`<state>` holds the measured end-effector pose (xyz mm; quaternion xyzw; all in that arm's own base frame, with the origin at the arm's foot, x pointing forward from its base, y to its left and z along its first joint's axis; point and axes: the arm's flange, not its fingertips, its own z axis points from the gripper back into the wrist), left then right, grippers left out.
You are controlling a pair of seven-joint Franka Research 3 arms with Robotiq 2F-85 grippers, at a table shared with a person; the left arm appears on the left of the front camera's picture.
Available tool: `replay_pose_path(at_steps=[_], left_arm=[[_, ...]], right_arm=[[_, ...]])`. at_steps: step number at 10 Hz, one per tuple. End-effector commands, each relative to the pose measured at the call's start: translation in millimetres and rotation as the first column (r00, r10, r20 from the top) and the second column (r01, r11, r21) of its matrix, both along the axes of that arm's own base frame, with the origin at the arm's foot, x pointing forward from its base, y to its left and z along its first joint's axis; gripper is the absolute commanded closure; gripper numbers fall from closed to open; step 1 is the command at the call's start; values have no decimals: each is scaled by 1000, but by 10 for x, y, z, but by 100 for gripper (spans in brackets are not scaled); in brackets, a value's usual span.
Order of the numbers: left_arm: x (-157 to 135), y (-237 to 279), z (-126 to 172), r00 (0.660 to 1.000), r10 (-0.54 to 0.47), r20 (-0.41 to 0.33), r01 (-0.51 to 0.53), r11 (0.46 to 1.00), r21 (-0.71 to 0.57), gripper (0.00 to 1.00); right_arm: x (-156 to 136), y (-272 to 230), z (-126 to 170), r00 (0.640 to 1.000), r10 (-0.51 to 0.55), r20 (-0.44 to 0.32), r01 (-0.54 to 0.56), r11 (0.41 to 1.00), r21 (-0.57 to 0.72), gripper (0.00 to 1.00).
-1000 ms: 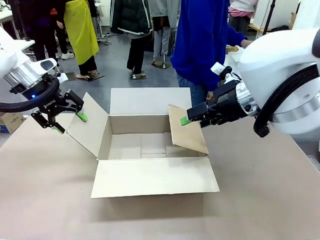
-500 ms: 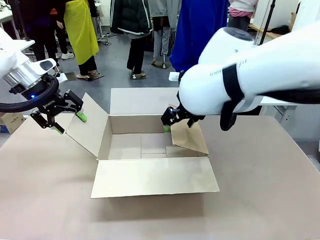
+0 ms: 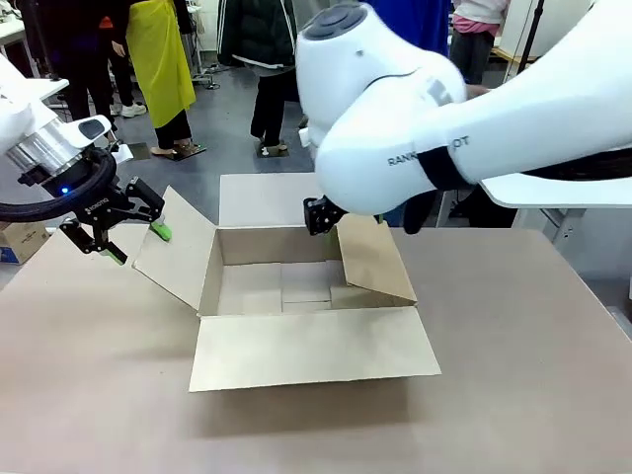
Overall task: Pack the gift set into the box.
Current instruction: Place both hands on the side flaps of the Package Box and spread them outward.
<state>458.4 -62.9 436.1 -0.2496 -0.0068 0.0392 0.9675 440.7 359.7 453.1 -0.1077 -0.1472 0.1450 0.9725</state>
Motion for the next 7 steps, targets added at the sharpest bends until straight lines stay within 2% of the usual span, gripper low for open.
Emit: replay_pose_path(at_steps=[1, 5, 7], left_arm=[[-21, 2, 18, 1000, 9, -2, -9, 1000, 15, 0], [-21, 2, 18, 1000, 9, -2, -9, 1000, 15, 0], [-21, 2, 18, 1000, 9, -2, -9, 1000, 15, 0]], right_arm=[[273, 207, -74, 999, -32, -22, 32, 999, -2, 0], [358, 223, -363, 996, -88, -6, 87, 993, -73, 0], [364, 201, -360, 993, -118, 21, 119, 988, -97, 0]])
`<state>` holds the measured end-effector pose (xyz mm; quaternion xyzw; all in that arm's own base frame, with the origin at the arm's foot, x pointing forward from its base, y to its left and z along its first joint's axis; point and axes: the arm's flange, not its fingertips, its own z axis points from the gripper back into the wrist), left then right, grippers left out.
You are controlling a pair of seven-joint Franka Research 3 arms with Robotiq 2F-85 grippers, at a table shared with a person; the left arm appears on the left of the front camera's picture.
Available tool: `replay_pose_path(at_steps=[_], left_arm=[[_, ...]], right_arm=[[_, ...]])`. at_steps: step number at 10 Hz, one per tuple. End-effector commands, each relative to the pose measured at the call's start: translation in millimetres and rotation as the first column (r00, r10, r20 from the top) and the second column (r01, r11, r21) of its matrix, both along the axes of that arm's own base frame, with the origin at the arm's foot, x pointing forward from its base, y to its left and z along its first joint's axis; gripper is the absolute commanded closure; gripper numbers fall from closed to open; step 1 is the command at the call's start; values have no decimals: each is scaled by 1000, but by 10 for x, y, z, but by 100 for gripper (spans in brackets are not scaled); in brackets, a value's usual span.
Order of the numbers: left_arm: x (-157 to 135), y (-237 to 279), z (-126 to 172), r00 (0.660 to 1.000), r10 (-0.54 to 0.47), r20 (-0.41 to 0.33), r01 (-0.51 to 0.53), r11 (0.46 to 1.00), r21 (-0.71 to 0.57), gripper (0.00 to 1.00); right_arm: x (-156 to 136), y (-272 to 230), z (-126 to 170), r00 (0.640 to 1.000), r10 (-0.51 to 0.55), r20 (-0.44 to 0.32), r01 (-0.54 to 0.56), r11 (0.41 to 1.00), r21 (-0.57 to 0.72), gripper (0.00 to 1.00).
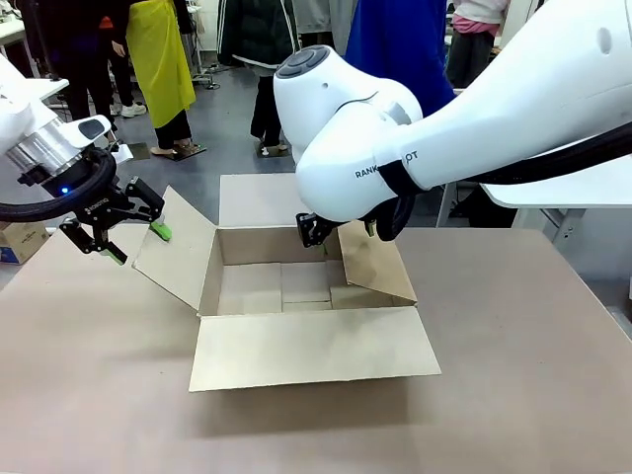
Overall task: Pack the gift set into the box.
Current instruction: Place both hands on the side flaps of the Package Box and spread them outward.
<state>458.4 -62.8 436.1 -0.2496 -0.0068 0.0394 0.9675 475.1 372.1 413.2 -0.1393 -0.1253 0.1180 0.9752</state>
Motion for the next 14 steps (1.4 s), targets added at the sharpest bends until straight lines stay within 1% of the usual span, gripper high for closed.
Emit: replay_pose_path(at_steps=[1, 3, 6, 7, 8, 9, 10, 11, 12, 13, 14], left_arm=[[-21, 1, 18, 1000, 8, -2, -8, 1000, 15, 0], [-21, 1, 18, 1000, 8, -2, -8, 1000, 15, 0], [-21, 1, 18, 1000, 8, -2, -8, 1000, 15, 0], [-21, 1, 18, 1000, 8, -2, -8, 1000, 15, 0], [-21, 1, 18, 1000, 8, -2, -8, 1000, 15, 0], [-21, 1, 18, 1000, 8, -2, -8, 1000, 15, 0], [-21, 1, 18, 1000, 8, -2, -8, 1000, 15, 0], [-21, 1, 18, 1000, 8, -2, -8, 1000, 15, 0], [-21, 1, 18, 1000, 8, -2, -8, 1000, 15, 0], [-21, 1, 18, 1000, 8, -2, -8, 1000, 15, 0], [-21, 1, 18, 1000, 8, -2, -8, 1000, 15, 0]], right_arm=[[29, 81, 23, 997, -60, 53, 63, 997, -54, 0], [39, 88, -28, 994, -99, 48, 102, 992, -75, 0], [13, 71, -37, 976, -193, 103, 201, 977, -72, 0], [-2, 30, -21, 954, -277, 118, 286, 956, -61, 0], [-42, -46, 19, 920, -361, 150, 371, 928, -43, 0], [-52, -120, 65, 904, -390, 176, 403, 914, -48, 0], [-62, -186, 113, 900, -392, 190, 406, 913, -40, 0], [-95, -269, 224, 889, -404, 216, 419, 908, -25, 0], [-131, -405, 418, 875, -419, 241, 433, 902, -2, 0], [-186, -553, 592, 873, -427, 237, 432, 901, 33, 0], [-232, -732, 696, 879, -430, 204, 423, 903, 78, 0]])
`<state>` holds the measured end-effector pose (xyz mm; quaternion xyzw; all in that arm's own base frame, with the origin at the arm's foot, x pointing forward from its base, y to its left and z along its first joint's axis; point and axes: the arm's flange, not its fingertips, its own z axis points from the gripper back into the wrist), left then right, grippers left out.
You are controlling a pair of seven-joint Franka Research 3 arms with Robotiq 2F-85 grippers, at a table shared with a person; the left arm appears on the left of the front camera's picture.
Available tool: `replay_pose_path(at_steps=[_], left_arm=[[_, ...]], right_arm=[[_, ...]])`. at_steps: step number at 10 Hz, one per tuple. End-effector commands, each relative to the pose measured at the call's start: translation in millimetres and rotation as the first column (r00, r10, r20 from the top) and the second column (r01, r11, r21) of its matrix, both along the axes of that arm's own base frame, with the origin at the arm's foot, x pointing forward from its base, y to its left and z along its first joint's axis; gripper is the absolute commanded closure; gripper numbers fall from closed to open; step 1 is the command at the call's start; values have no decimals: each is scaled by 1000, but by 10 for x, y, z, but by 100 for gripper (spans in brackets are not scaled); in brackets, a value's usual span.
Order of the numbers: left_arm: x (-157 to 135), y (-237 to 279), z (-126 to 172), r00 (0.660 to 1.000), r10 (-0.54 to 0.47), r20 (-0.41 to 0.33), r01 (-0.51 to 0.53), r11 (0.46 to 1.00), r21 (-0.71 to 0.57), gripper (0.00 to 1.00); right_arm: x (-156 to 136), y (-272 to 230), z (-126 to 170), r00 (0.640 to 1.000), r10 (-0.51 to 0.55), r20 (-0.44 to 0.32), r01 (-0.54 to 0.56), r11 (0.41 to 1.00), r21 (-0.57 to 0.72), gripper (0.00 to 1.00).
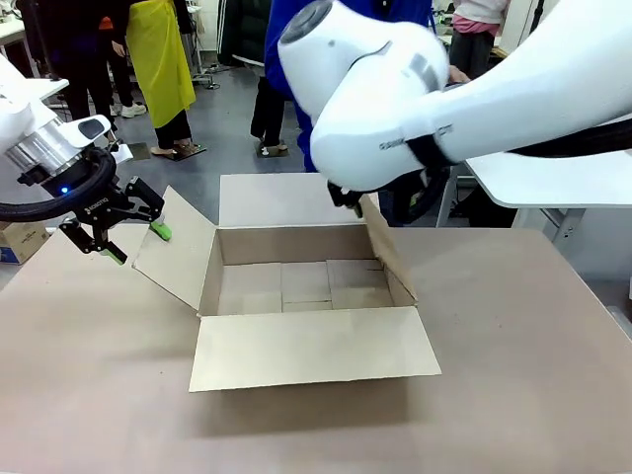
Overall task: Pack the gift set into the box.
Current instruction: Place both hands on the side flaps of the Package Box and spread them outward.
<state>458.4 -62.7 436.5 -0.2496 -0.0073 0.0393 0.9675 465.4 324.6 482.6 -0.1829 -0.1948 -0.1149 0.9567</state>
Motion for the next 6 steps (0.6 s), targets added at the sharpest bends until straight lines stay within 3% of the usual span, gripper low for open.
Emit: replay_pose_path(at_steps=[1, 6], left_arm=[[-21, 0, 14, 1000, 8, -3, -8, 1000, 15, 0], [-21, 0, 14, 1000, 8, -3, -8, 1000, 15, 0]], right_arm=[[-161, -489, 44, 1000, -7, -1, 7, 996, 92, 0], [-438, -1636, 49, 994, -96, 43, 75, 933, 352, 0]])
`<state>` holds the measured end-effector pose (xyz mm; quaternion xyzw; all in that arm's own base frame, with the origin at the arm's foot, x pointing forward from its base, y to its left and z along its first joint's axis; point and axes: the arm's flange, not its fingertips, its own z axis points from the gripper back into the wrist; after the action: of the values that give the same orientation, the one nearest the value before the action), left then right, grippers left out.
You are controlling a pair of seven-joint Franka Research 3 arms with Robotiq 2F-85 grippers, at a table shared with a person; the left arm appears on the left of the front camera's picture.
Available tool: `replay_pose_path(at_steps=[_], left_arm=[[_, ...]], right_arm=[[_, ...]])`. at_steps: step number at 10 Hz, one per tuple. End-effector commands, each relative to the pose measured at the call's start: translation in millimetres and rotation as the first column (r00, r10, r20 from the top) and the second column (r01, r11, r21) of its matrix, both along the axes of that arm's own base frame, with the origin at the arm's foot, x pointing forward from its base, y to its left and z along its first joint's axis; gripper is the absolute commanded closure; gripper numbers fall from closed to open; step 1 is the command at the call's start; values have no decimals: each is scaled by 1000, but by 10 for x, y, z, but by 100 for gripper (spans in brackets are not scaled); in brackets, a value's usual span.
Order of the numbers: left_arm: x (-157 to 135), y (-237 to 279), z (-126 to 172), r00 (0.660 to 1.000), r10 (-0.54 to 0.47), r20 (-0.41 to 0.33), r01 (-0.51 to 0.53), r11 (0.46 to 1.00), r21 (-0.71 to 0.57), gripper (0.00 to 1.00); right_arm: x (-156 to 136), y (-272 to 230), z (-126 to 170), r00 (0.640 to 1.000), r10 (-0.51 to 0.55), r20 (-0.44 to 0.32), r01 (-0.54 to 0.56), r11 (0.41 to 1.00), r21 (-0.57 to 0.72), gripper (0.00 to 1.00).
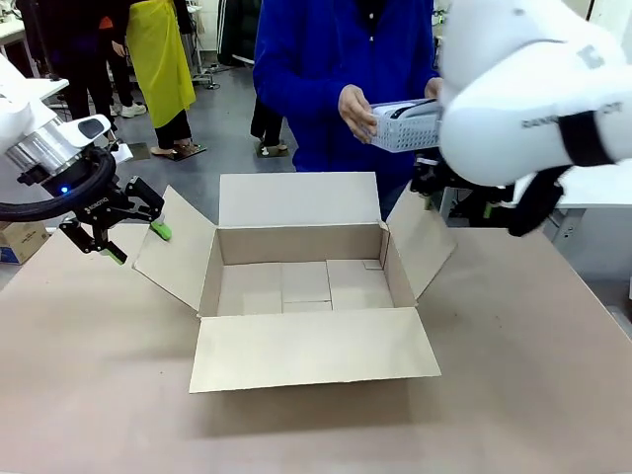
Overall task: Pack the gift set into the box.
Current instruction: Place both hands on the side flaps of the Package Box and spread them outward.
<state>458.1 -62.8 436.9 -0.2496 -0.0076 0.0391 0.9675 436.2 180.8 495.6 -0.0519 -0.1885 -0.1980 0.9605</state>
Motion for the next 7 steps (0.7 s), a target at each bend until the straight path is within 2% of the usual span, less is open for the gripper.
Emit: replay_pose_path(at_steps=[1, 3, 5, 6, 7], left_arm=[[-19, 1, 10, 1000, 9, -4, -8, 1000, 15, 0], [-19, 1, 10, 1000, 9, -4, -8, 1000, 15, 0], [-19, 1, 10, 1000, 9, -4, -8, 1000, 15, 0], [-19, 1, 10, 1000, 9, -4, -8, 1000, 15, 0], [-19, 1, 10, 1000, 9, -4, -8, 1000, 15, 0]], right_arm=[[-192, -407, -166, 999, 35, 39, -40, 988, 147, 0], [-206, -700, -545, 987, 143, 79, -161, 924, 346, 0], [-240, -799, -826, 972, 197, 131, -236, 861, 450, 0], [-265, -834, -871, 970, 189, 154, -239, 859, 454, 0], [-242, -758, -722, 987, 98, 129, -138, 925, 354, 0]])
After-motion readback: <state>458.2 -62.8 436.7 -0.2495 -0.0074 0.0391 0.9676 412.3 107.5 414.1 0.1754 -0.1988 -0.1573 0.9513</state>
